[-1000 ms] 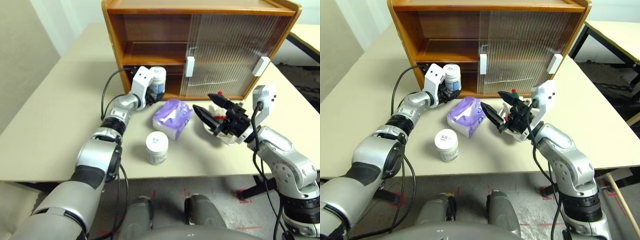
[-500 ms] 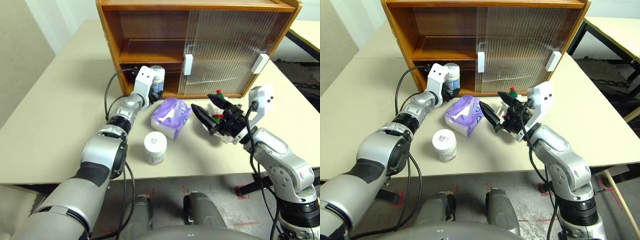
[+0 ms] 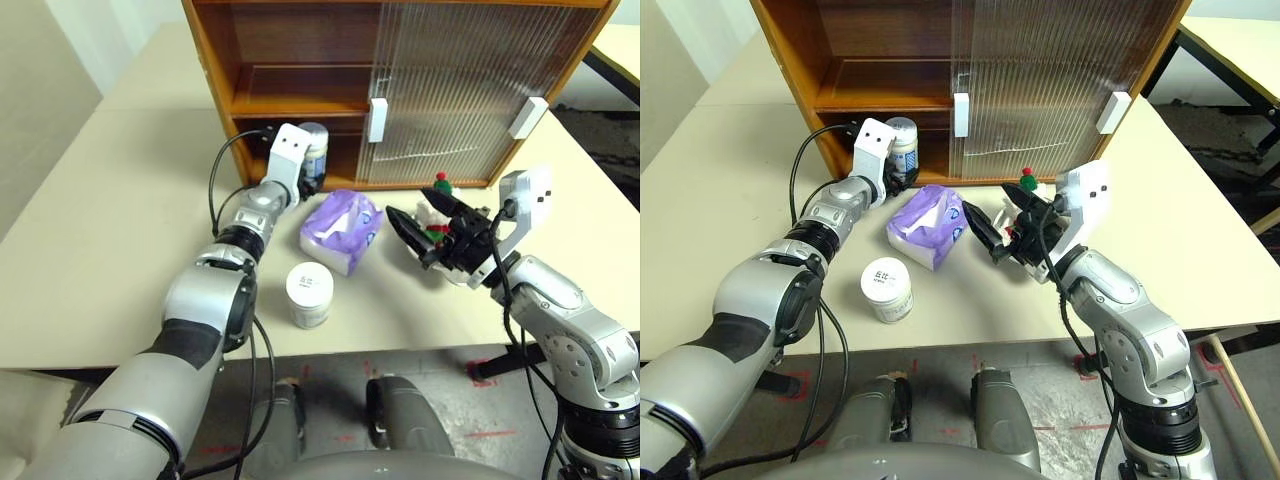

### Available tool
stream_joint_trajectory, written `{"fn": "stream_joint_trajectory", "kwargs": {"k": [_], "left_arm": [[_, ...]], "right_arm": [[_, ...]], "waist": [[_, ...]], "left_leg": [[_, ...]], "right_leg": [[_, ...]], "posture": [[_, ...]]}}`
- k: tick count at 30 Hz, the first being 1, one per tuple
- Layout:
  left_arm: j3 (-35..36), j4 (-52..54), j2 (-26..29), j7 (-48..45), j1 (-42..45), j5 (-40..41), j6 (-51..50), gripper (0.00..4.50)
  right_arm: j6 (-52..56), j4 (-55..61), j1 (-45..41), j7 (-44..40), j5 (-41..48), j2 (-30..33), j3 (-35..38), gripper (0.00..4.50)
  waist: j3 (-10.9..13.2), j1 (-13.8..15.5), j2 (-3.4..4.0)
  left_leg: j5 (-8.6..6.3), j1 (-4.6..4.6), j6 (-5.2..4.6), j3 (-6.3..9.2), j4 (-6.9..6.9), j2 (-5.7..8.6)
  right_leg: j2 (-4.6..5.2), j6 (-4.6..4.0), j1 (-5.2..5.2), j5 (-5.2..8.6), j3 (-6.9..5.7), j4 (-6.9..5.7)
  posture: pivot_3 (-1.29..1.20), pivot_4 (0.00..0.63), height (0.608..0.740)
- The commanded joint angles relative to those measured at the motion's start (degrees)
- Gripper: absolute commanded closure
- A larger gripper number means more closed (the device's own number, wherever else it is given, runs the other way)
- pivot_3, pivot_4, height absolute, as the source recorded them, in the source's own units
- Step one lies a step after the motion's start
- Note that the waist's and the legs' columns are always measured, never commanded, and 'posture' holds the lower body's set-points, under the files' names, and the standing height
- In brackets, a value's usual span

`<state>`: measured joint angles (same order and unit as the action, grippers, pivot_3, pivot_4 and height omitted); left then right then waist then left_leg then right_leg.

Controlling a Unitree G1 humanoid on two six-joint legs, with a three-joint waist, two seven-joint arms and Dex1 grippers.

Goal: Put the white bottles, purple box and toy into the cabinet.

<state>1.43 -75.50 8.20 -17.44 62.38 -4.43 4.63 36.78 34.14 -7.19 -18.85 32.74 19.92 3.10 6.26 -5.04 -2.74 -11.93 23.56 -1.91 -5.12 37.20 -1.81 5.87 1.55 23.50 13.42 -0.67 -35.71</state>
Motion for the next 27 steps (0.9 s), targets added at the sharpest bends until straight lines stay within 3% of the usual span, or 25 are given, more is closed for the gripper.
{"fn": "stream_joint_trajectory", "kwargs": {"k": [1,12,16,27], "left_arm": [[0.9,-1.0,-0.8,0.6,1.9,-0.2,-0.5,1.37],[3.3,-1.6,-1.5,2.3,2.6,0.3,-1.3,1.37],[3.8,-1.5,-1.2,2.9,2.7,0.1,-1.3,0.02],[4.8,-1.0,0.2,1.5,2.0,0.4,-1.1,0.02]], "right_arm": [[1.1,1.8,0.9,0.6,0.8,0.5,0.9,0.00],[1.9,3.2,1.6,1.5,1.4,0.5,1.5,0.00],[1.8,2.8,1.2,1.4,1.6,0.4,1.4,0.00],[0.5,-0.3,-1.5,-0.7,1.2,-0.1,-0.1,0.00]], "waist": [[0.2,-0.3,-0.05],[0.3,-1.8,-0.13],[0.3,-1.9,-0.13],[0.3,-1.8,-0.13]], "left_leg": [[0.00,0.00,0.00,0.00,0.00,0.01],[0.00,0.02,0.00,0.00,-0.02,0.01],[0.00,0.01,0.00,0.00,-0.02,0.01],[0.00,0.01,0.00,0.00,-0.01,0.01]], "right_leg": [[0.01,0.02,0.00,0.00,0.00,0.00],[0.02,0.06,0.02,0.00,0.00,0.00],[0.02,0.07,0.02,0.00,0.00,0.00],[0.02,0.10,0.02,-0.03,0.00,0.00]], "posture": [[-0.24,0.115,0.740],[-0.25,0.106,0.740],[-0.24,0.101,0.740],[-0.20,0.085,0.740]]}}
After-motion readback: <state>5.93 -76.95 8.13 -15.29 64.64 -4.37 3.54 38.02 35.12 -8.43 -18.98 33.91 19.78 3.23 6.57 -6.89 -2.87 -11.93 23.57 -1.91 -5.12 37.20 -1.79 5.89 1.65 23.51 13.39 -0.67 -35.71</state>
